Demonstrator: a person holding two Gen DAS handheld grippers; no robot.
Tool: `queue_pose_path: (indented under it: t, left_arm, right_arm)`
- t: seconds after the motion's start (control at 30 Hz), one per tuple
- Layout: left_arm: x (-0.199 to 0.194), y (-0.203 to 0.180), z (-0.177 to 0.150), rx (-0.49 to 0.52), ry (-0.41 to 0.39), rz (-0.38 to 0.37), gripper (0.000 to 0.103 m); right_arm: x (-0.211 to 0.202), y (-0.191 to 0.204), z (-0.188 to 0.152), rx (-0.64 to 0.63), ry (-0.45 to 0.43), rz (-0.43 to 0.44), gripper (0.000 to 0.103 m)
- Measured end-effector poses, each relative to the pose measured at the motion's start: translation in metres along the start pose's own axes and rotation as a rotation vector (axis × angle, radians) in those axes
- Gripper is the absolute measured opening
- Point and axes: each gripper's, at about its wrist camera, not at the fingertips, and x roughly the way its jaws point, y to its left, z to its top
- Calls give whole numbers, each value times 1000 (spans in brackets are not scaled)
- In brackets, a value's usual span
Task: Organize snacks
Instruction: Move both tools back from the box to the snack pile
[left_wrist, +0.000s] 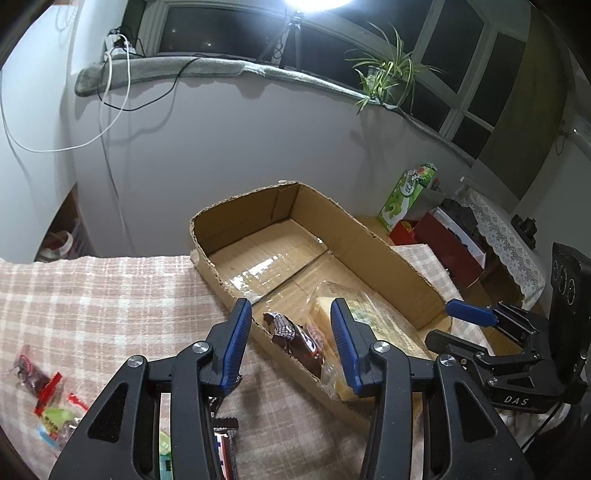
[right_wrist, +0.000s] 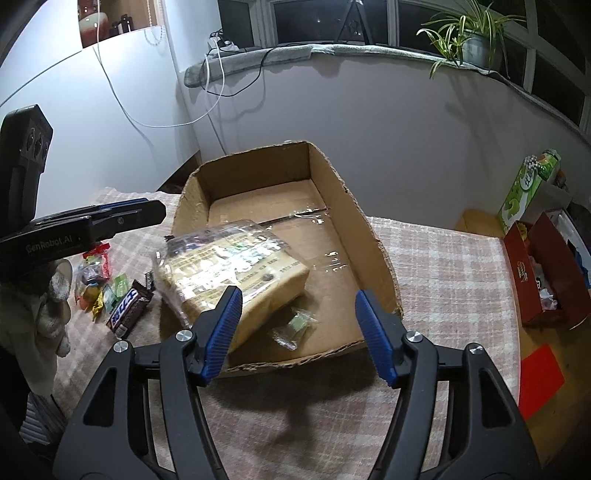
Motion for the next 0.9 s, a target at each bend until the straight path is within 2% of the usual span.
queue_pose_path:
  t: [0.33,0.43,0.57,0.9]
  left_arm:
    - [-26,2,-3,-5,-30,-4,43]
    - [-37,5,-4,-10,-45,0,52]
    - [-55,9,-7,-10,-70,8,53]
    - [-94,41,-23,-52,-103,43,53]
  right_arm:
    - [-20,22,-2,-28,-16,9,66]
    - [-27,31,-1,-38,-25,14,66]
    - [-36,44,-3,-51,-31,30,66]
    - [-44,83,-9,-95,-30,78,66]
